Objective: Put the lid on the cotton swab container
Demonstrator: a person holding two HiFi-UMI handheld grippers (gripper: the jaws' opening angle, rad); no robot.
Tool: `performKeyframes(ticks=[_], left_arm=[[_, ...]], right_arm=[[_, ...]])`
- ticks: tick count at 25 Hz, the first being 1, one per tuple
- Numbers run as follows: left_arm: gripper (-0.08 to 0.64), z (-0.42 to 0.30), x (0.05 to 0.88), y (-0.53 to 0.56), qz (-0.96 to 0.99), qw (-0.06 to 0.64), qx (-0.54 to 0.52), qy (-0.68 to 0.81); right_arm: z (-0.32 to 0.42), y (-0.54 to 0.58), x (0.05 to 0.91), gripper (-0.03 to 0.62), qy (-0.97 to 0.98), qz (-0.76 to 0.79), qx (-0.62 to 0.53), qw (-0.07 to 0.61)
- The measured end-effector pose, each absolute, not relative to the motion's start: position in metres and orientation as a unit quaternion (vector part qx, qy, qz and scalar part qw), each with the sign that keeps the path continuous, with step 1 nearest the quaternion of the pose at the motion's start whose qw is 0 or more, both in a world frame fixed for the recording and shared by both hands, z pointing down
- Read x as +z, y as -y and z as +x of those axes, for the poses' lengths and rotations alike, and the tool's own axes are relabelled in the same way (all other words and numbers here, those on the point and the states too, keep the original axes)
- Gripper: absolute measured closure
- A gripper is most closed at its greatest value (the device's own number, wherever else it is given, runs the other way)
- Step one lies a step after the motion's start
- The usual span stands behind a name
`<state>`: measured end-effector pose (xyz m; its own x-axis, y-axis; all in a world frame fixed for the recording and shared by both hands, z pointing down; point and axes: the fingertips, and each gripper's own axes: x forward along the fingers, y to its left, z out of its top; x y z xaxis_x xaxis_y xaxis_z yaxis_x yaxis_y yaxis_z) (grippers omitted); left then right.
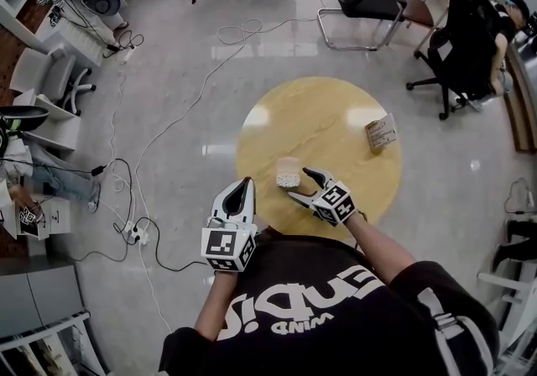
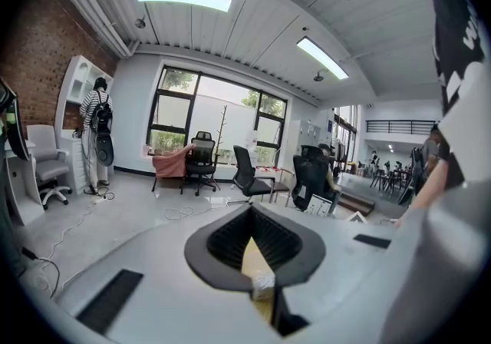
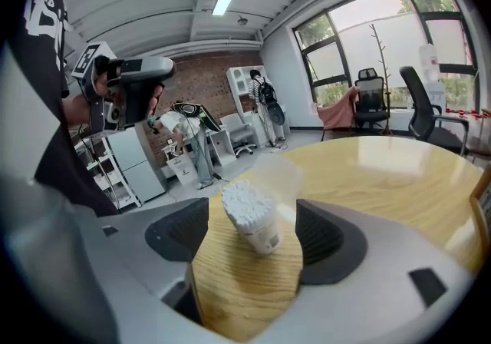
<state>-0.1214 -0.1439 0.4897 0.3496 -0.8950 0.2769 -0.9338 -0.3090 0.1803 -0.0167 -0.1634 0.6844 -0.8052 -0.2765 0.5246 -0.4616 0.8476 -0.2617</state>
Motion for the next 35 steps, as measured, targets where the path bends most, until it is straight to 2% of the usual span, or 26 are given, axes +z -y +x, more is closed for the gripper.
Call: performKeyframes(ticks=[9, 25, 29, 35], left_arm=[[0.551, -0.125, 0.491, 0.143, 0.801, 0.159, 0.058, 0.575], [0.551, -0.136, 0.494, 0.138, 0.789, 0.17, 0.057, 0.588], [0.551, -0.137, 0.494, 0.138, 0.787, 0.172, 0.057, 0.589], [0.551, -0.137, 0.492, 0.14, 0.788, 0.17, 0.058, 0.59]], right_arm=[[-0.016, 0.159, 0.719, 0.261, 0.917, 0.192, 0.204, 0.284], [-0.032, 0.161, 0.723, 0.264, 0.92, 0.167, 0.191, 0.3], [-0.033, 0.165, 0.723, 0.313, 0.919, 0.169, 0.187, 0.303], [-0.034, 0.166, 0.725, 0.321, 0.919, 0.168, 0.178, 0.309]])
